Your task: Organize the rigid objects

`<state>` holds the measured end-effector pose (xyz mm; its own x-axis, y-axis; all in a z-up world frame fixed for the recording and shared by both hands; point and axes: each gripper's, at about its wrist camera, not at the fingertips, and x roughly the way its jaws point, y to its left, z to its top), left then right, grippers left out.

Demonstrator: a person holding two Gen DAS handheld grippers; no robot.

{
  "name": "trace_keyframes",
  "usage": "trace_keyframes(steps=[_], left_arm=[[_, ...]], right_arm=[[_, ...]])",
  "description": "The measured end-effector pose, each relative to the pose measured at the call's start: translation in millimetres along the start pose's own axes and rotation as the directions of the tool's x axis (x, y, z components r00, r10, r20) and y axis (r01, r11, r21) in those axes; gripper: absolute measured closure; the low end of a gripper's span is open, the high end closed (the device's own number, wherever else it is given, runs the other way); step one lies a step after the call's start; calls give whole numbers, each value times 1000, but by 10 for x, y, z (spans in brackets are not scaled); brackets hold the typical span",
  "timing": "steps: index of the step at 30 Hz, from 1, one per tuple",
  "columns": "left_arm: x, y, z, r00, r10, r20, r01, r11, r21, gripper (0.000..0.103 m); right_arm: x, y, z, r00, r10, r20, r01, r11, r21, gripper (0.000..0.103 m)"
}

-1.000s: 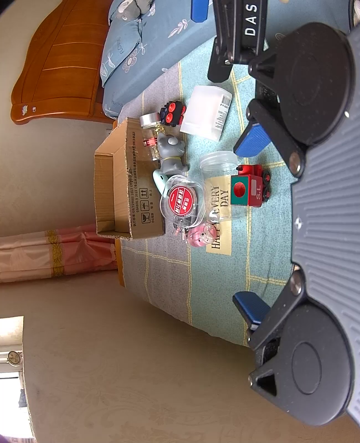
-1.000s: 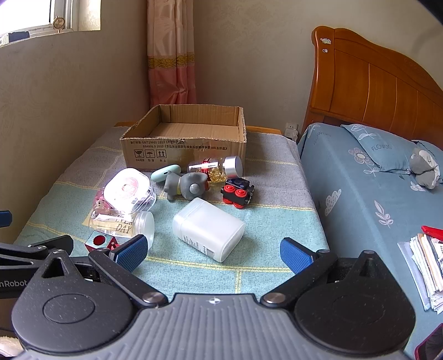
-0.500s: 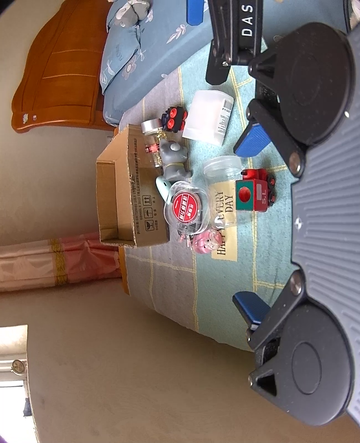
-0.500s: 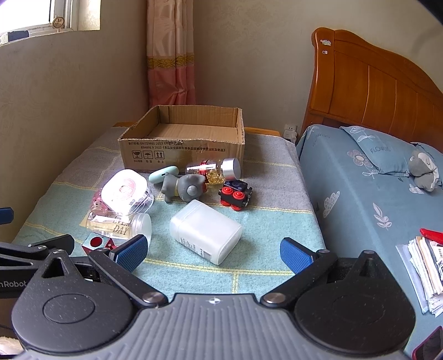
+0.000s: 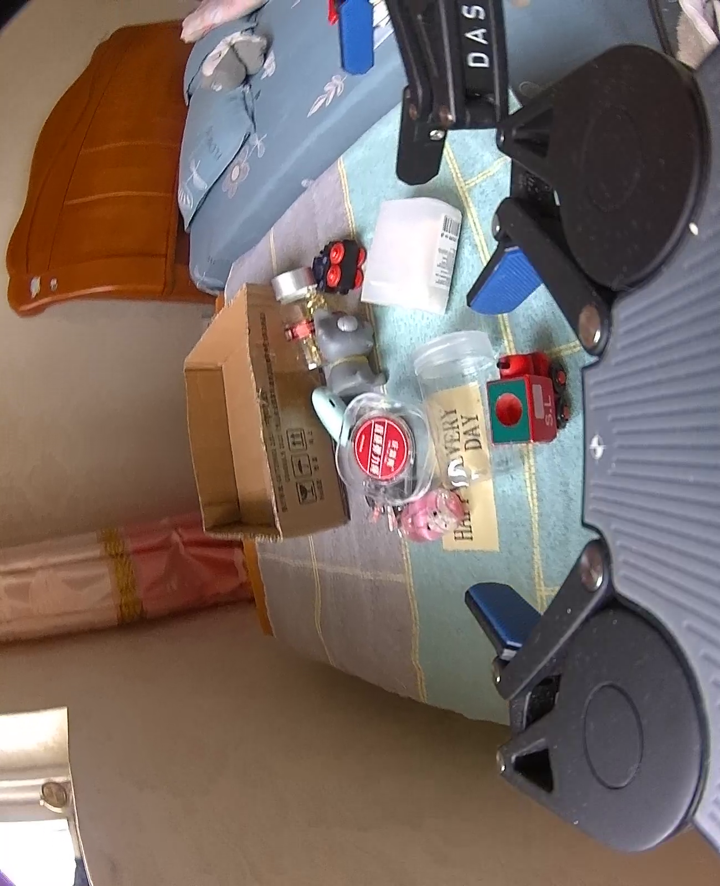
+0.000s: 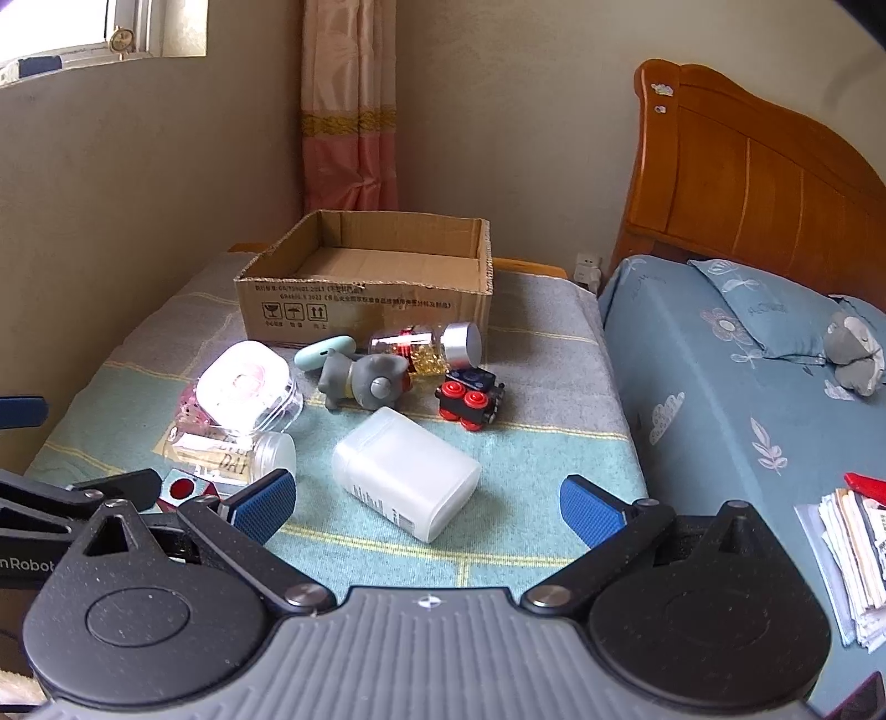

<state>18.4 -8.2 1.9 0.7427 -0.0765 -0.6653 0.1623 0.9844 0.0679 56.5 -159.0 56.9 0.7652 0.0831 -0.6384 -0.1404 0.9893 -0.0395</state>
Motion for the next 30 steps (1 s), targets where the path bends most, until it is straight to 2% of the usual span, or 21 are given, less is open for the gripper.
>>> trace_keyframes(steps=[5, 9, 12, 22, 27, 30], left_arm=[[186, -18, -28, 998, -50, -37, 52, 996, 66, 1], [420, -44, -85, 989, -109, -99, 116, 991, 61, 1], [571, -85, -116, 983, -129, -134, 138, 989, 60, 1], [948, -21, -200, 977, -86, -198, 101, 993, 68, 1], [1003, 126, -237, 976, -72, -206, 85, 995, 54, 1], [1033, 218, -265, 981, -33, -193, 50, 995, 85, 1]], right_arm=[[69, -112, 5, 999, 35, 9, -35, 999, 14, 0], [180, -216, -43, 999, 52, -4, -52, 998, 26, 0], [271, -271, -98, 998, 59, -24, -59, 998, 31, 0], [610, -406, -216, 993, 67, -98, -62, 997, 55, 0], [768, -392, -232, 989, 65, -135, -60, 997, 44, 0], [835, -373, -243, 987, 78, -138, -75, 997, 29, 0]])
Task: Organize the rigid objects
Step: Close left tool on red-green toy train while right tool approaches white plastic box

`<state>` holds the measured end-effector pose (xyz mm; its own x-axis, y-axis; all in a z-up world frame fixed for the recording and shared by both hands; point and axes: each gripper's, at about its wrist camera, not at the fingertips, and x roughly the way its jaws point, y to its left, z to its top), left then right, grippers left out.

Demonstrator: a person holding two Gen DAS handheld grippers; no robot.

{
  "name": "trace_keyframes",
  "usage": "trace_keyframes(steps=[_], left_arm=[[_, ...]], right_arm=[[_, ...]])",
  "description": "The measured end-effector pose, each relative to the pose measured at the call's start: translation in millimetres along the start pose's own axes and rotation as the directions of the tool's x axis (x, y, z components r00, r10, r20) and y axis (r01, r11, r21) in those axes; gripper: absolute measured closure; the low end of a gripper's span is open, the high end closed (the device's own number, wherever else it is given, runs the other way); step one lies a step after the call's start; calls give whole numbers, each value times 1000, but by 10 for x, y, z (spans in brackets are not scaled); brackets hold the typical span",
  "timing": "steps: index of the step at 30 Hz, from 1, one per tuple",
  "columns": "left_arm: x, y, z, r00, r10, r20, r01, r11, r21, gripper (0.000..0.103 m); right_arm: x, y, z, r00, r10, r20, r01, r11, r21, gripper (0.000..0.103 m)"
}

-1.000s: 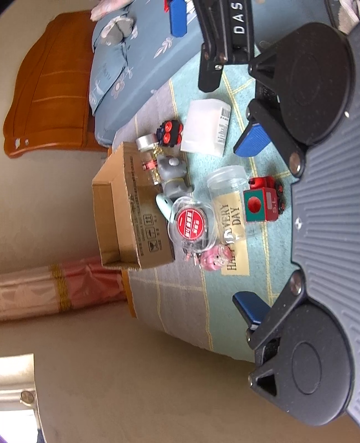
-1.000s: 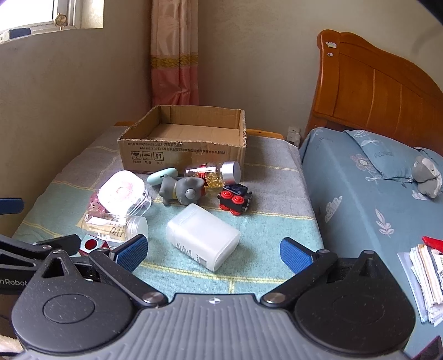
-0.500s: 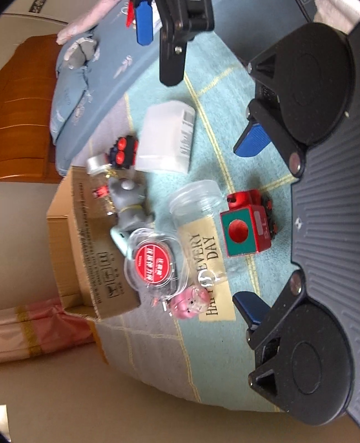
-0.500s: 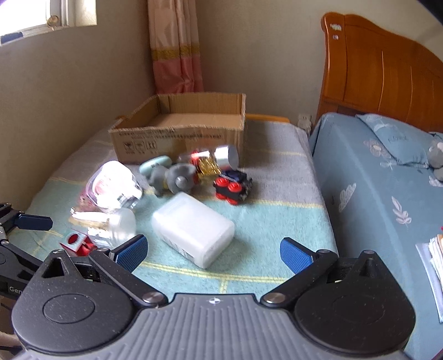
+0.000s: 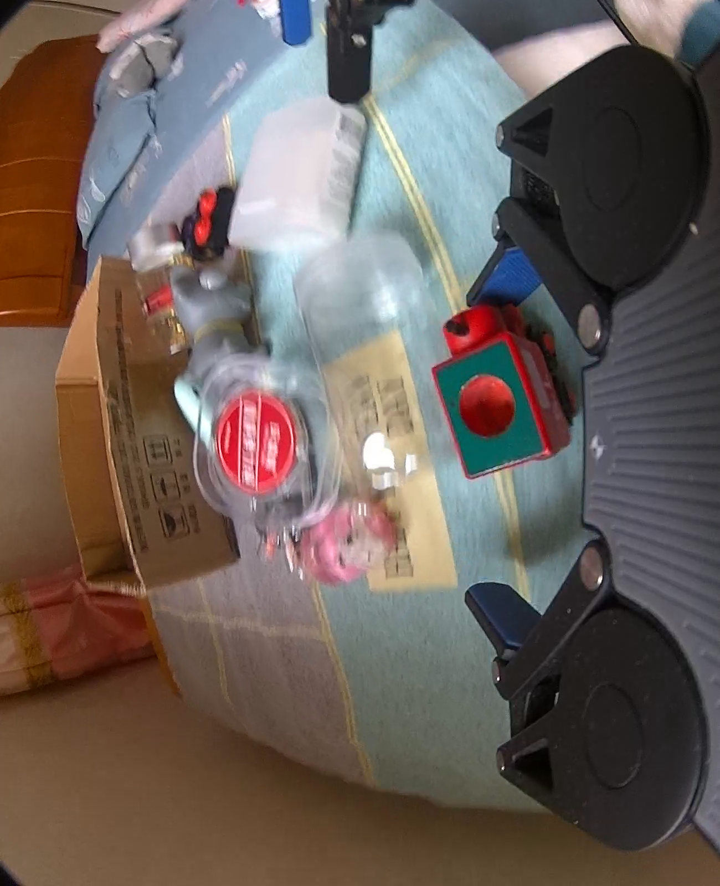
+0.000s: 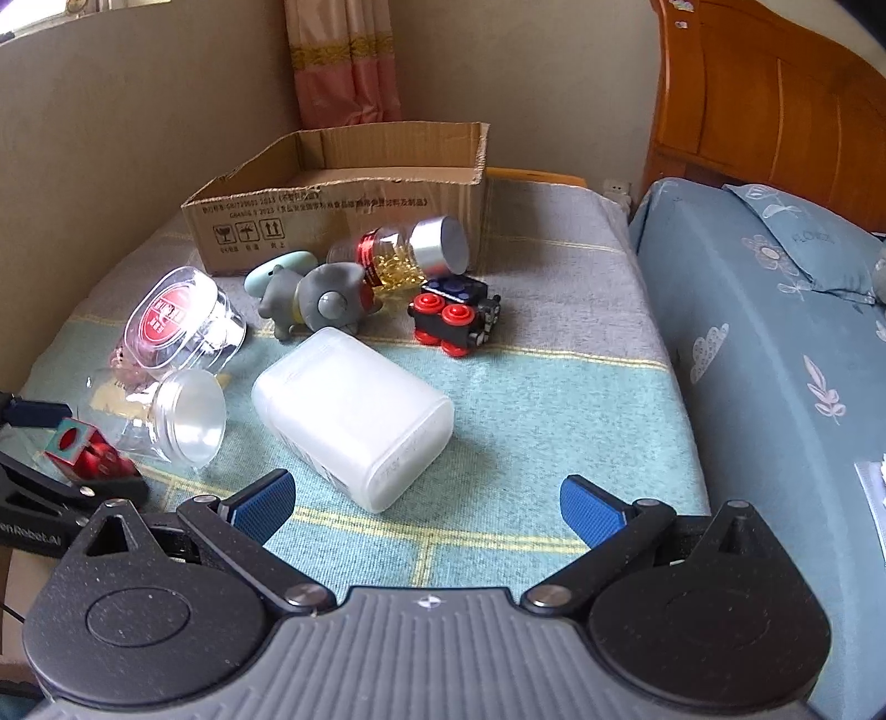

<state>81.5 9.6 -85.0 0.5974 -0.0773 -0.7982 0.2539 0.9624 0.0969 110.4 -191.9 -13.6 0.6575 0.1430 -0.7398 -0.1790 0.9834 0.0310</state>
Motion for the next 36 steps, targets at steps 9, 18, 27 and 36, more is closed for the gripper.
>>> trace_keyframes(steps=[9, 18, 27, 36], left_arm=[[48, 329, -116, 998, -67, 4, 67, 991, -113, 1], [26, 409, -154, 998, -64, 9, 65, 993, -97, 0], [-33, 416, -186, 1000, 16, 3, -16, 996, -92, 1], [-198, 276, -174, 996, 22, 86, -21, 1000, -3, 20]], right_arm=[[207, 127, -81, 1000, 9, -17, -11, 994, -108, 0], [356, 122, -116, 999, 42, -2, -42, 989, -142, 0], [416, -221, -62, 999, -22, 36, 24, 998, -56, 0], [403, -192, -88, 998, -34, 52, 37, 998, -44, 0]])
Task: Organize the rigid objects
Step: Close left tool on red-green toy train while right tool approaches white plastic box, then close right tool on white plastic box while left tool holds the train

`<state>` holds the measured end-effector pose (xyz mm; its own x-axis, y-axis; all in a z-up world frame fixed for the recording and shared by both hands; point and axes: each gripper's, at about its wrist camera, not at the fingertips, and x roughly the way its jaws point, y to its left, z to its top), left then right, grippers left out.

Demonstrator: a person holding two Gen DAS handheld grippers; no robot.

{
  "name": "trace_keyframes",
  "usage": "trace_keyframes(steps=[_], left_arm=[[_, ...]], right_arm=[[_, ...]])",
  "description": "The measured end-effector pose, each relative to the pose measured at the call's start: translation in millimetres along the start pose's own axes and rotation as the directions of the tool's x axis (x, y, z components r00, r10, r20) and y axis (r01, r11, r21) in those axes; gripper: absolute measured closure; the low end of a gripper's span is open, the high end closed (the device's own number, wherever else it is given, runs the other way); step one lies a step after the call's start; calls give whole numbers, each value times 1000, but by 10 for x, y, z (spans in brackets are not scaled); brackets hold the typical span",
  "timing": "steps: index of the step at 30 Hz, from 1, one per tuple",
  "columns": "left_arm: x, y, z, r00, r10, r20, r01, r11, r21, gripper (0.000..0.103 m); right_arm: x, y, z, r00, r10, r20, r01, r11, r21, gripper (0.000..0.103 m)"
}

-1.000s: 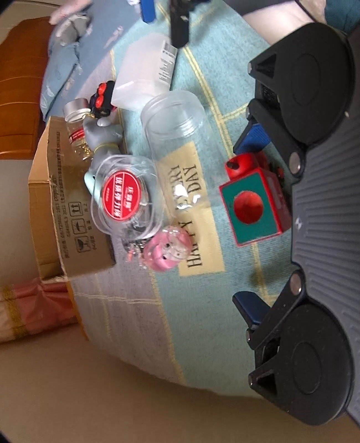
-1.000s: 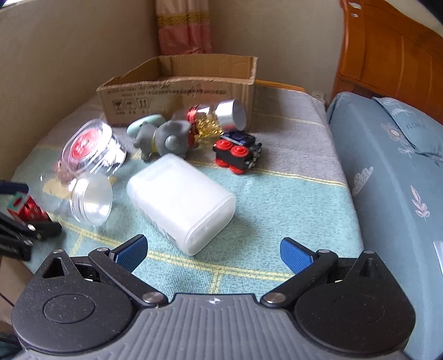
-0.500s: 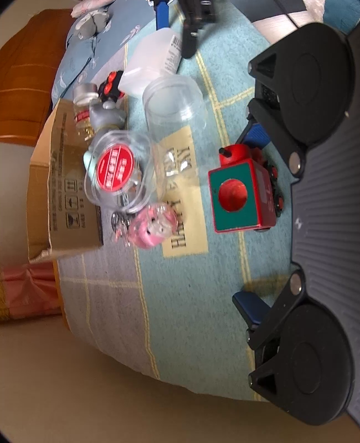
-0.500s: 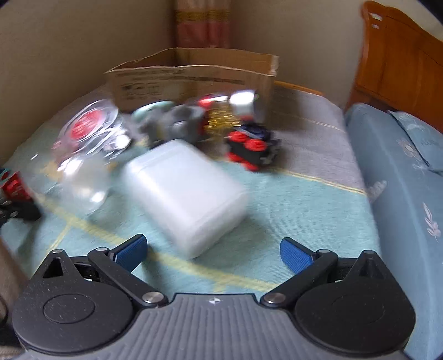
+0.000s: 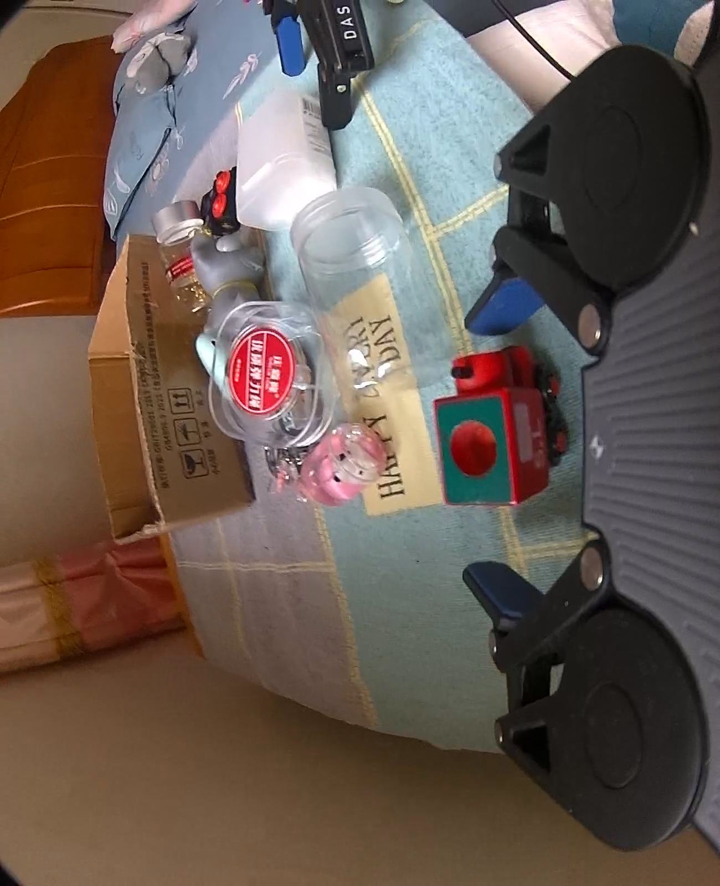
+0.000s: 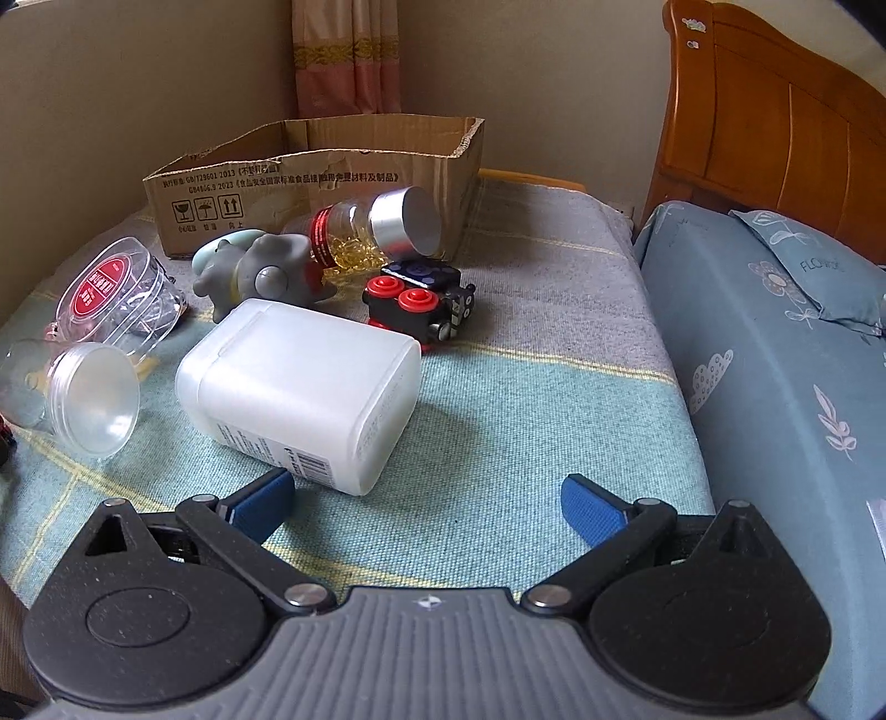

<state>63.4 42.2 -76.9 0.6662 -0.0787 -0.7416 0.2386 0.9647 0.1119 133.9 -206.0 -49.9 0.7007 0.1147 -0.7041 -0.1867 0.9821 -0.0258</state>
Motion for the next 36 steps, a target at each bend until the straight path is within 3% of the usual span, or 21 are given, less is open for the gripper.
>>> trace_keyframes(steps=[3, 4, 7, 13, 21, 27, 36], left_arm=[[25, 27, 13, 999, -51, -16, 51, 998, -26, 46], [35, 44, 14, 997, -72, -23, 71, 997, -40, 48], [50, 63, 7, 997, -77, -17, 76, 996, -46, 48], [128, 116, 19, 996, -82, -21, 81, 995, -54, 50], [169, 184, 34, 994, -107, -24, 105, 992, -70, 50], [96, 195, 31, 994, -108, -29, 106, 993, -45, 49], [62, 183, 39, 992, -122, -40, 122, 992, 14, 52]], right_arm=[[-29, 34, 28, 1000, 22, -12, -22, 999, 31, 0], [-54, 42, 39, 999, 38, -2, -38, 998, 52, 0], [-93, 122, 119, 994, 109, 12, -110, 991, 74, 0], [46, 402, 349, 989, 147, -6, -147, 988, 41, 0], [328, 542, 565, 993, 82, -80, -79, 996, 40, 1], [361, 546, 547, 992, 21, -125, -23, 1000, -14, 14], [321, 526, 552, 990, 46, -133, -55, 997, -61, 15]])
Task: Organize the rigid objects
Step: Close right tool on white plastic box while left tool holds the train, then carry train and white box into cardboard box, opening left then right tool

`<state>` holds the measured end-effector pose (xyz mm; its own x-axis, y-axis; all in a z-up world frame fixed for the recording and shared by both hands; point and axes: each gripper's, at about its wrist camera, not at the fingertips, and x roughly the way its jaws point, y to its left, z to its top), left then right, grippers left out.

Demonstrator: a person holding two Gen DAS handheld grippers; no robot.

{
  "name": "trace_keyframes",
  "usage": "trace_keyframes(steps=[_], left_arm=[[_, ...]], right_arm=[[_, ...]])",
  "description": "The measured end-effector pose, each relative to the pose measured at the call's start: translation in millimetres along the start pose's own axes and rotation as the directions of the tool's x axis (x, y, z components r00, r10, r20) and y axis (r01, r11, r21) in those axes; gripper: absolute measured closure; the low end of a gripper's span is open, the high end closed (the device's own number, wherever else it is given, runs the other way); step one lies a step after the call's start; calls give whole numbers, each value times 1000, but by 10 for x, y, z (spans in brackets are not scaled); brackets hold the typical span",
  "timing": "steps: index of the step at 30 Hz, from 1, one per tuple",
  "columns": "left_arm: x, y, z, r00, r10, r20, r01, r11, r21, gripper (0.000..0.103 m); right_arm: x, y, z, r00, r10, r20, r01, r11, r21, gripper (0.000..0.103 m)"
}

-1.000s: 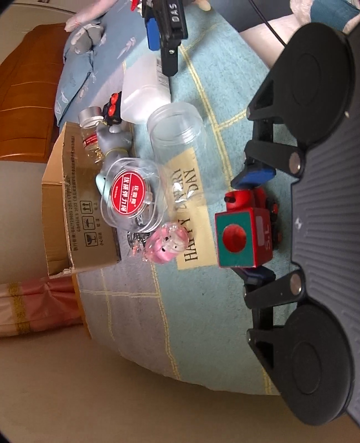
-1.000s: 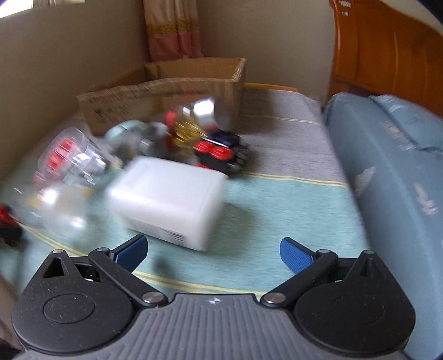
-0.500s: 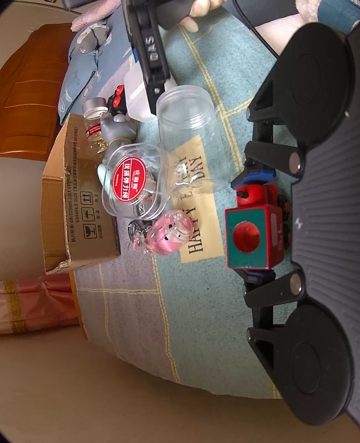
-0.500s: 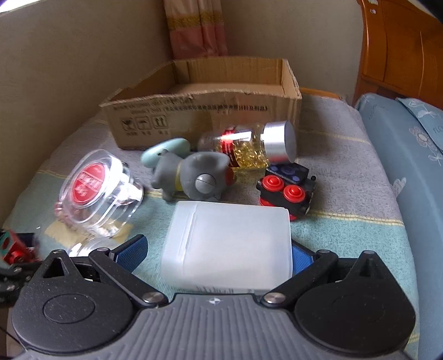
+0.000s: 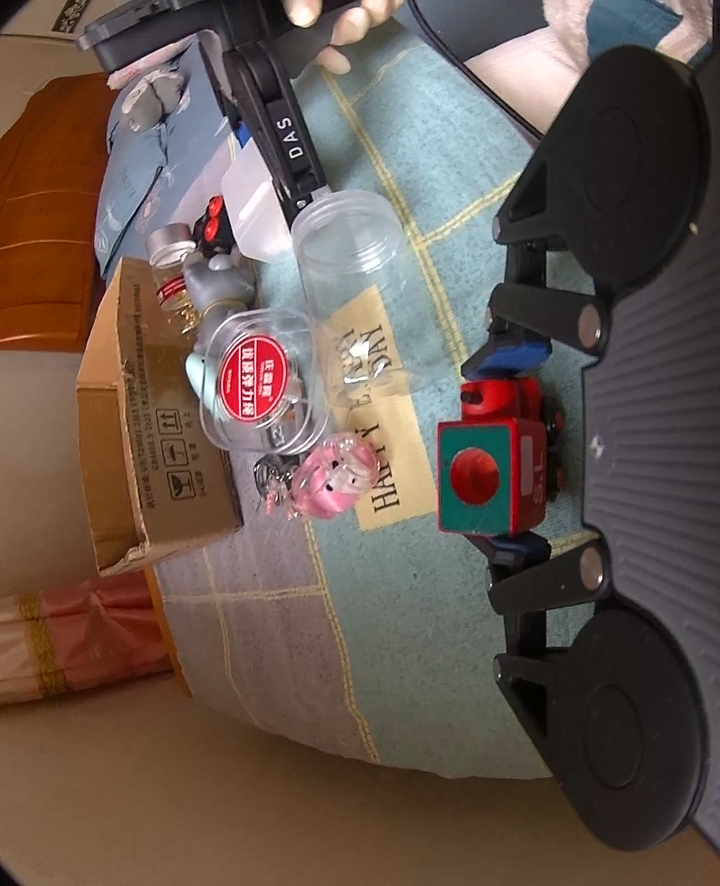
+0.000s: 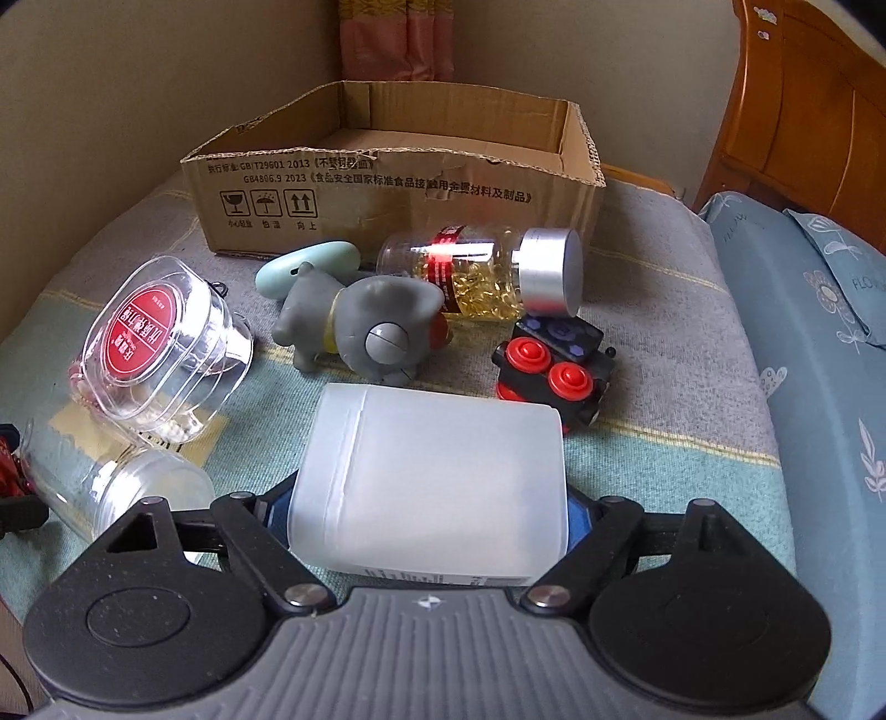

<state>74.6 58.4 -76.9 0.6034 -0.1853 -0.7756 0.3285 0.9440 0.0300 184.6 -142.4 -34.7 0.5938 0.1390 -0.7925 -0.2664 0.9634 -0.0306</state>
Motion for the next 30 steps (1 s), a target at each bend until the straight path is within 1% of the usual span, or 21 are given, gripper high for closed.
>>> trace_keyframes(steps=[3, 7, 12, 18, 21, 24, 30], left_arm=[[-41, -2, 25, 1000, 1, -11, -1, 1000, 30, 52], [-129, 41, 101, 1000, 8, -15, -7, 999, 48, 52], [-245, 132, 326, 1000, 27, 5, -28, 998, 57, 52], [-263, 236, 883, 997, 42, 60, -45, 997, 63, 52], [-191, 263, 1186, 996, 49, 78, -55, 996, 70, 52], [-56, 278, 1538, 994, 63, 90, -70, 994, 79, 52], [274, 304, 2186, 994, 56, 95, -64, 995, 77, 52]], right_arm=[[-66, -40, 15, 1000, 24, 3, -24, 1000, -10, 15], [-215, -92, 62, 998, 54, 14, -54, 998, -33, 15], [-463, -124, 226, 992, 107, 72, -102, 992, -78, 15], [-599, -183, 607, 976, 144, 161, -125, 985, -122, 15], [-561, -267, 842, 970, 160, 182, -142, 984, -104, 15], [-496, -342, 1060, 967, 157, 202, -141, 986, -94, 15], [-363, -479, 1400, 962, 166, 216, -154, 986, -70, 15]])
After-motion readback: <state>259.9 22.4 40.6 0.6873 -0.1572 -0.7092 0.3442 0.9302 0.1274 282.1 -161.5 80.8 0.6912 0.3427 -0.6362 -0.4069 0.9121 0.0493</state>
